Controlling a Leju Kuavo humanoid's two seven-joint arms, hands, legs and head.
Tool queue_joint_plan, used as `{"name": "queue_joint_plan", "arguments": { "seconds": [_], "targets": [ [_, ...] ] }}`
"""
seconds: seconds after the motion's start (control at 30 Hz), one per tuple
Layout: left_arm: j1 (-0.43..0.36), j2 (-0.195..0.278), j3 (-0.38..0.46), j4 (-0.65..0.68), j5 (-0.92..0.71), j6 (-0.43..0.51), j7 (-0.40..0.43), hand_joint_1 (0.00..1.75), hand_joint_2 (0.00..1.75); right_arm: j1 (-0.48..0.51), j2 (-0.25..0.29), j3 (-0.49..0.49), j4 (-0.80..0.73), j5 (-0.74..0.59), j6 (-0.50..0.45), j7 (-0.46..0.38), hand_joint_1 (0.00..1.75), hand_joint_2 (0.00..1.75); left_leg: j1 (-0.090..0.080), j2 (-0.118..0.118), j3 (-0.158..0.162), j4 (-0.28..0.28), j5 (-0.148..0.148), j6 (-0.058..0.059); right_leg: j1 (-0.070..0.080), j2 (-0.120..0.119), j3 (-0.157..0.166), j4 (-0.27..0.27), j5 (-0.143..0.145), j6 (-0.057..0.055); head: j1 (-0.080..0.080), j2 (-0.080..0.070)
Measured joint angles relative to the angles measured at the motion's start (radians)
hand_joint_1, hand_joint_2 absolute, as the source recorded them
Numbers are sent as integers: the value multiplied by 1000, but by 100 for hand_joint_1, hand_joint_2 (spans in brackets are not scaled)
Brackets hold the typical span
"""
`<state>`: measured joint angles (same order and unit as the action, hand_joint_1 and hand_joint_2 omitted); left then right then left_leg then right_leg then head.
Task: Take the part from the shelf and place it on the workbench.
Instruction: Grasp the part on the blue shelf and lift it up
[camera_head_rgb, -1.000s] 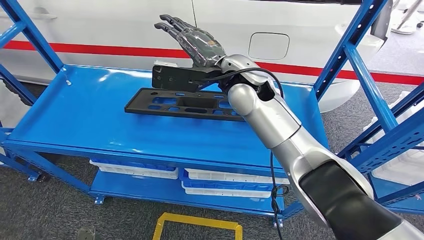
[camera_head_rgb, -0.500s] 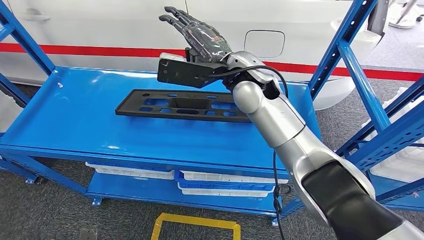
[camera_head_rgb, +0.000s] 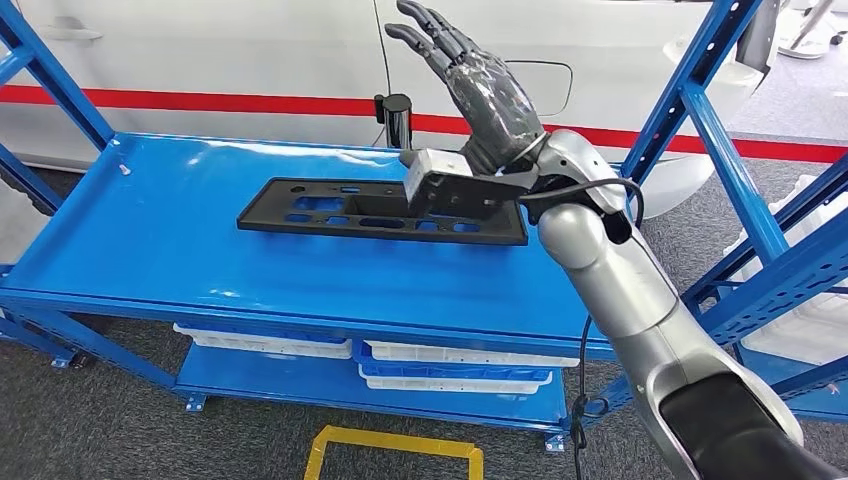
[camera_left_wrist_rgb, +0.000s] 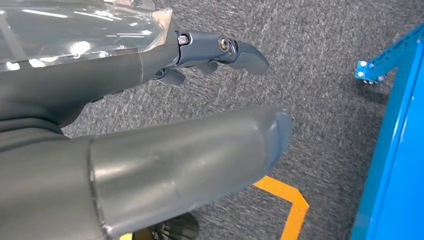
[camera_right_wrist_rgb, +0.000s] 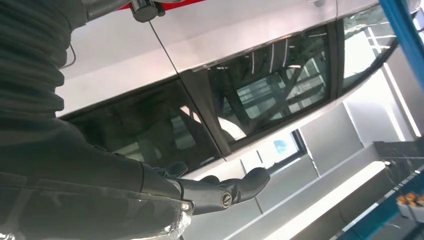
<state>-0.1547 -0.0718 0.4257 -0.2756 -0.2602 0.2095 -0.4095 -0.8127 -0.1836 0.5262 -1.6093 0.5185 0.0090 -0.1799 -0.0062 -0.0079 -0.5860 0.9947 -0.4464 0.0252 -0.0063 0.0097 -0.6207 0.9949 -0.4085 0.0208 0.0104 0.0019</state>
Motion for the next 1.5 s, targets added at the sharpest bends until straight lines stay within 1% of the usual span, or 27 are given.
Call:
{"name": "queue_joint_plan", "arguments": {
  "seconds": [0.1, 0.27, 0.9, 0.97, 1.07, 1.2, 1.27, 1.3, 1.37, 1.43, 1.5],
  "targets": [
    [5, 1, 0, 4, -1, 4, -3, 0, 0, 47, -37, -1, -72, 3, -8, -6, 0, 175, -1, 0, 0, 0, -1, 1, -3, 0, 0, 0, 0, 0, 0, 0],
    [5, 2, 0, 7, -1, 4, -4, 0, 0, 72, -65, -1, -126, 4, -9, -6, 0, 175, -1, 0, 1, 0, -1, 1, -4, 0, -1, 0, 0, 0, 0, 0],
    [5, 2, 0, 8, -2, 4, -4, 0, 0, 99, -92, 0, -170, 7, -11, -15, 0, 175, -1, 0, 1, 0, 0, 1, -4, 0, -1, 0, 0, 0, 0, 0],
    [6, 2, 0, 9, -6, 6, -4, 0, 0, 129, -105, 5, -193, 21, -18, -25, 0, 175, -1, 0, 1, 0, 0, 1, -3, -1, 0, 0, 0, 0, 0, 0],
    [9, 0, 0, 11, -15, 11, -6, 0, 0, 206, -133, 26, -231, 66, -42, -45, 0, 175, -1, -1, 1, 0, -1, 0, -3, -2, 0, 0, 0, 0, 0, 0],
    [10, -6, -1, 12, -25, 14, -8, 0, 0, 297, -147, 86, -237, 146, -54, -51, 0, 175, -1, 0, -1, 0, -2, 1, -4, -1, 0, 0, 0, 0, 0, 0],
    [10, -11, -3, 12, -32, 15, -5, 0, 0, 307, -135, 130, -222, 183, -9, -20, 0, 175, 0, 0, -2, -1, -3, 0, -4, 0, 0, 0, 0, 0, 0, 0],
    [9, -14, -5, 12, -37, 17, -1, 0, 0, 296, -116, 157, -200, 198, 25, 4, 0, 175, 0, 1, -2, -1, -3, 0, -3, 1, 0, 0, 0, 0, 0, 0],
    [6, -21, -10, 12, -42, 20, 9, 0, 0, 255, -54, 216, -130, 214, 72, 50, 0, 175, 0, 4, -1, -1, -2, -1, -3, 4, -1, 0, 1, -2, 0, 0],
    [0, -28, -13, 12, -44, 23, 17, 0, 0, 211, 11, 266, -65, 211, 83, 78, 0, 175, 0, 4, 0, -1, 0, -3, -3, 4, -2, 0, 2, -3, 0, 0],
    [-2, -33, -15, 12, -45, 24, 21, 0, 0, 178, 51, 297, -30, 197, 85, 90, 0, 175, 1, 2, 0, -1, 2, -3, -1, 2, -2, 0, 2, -4, 0, 0]
  ]
}}
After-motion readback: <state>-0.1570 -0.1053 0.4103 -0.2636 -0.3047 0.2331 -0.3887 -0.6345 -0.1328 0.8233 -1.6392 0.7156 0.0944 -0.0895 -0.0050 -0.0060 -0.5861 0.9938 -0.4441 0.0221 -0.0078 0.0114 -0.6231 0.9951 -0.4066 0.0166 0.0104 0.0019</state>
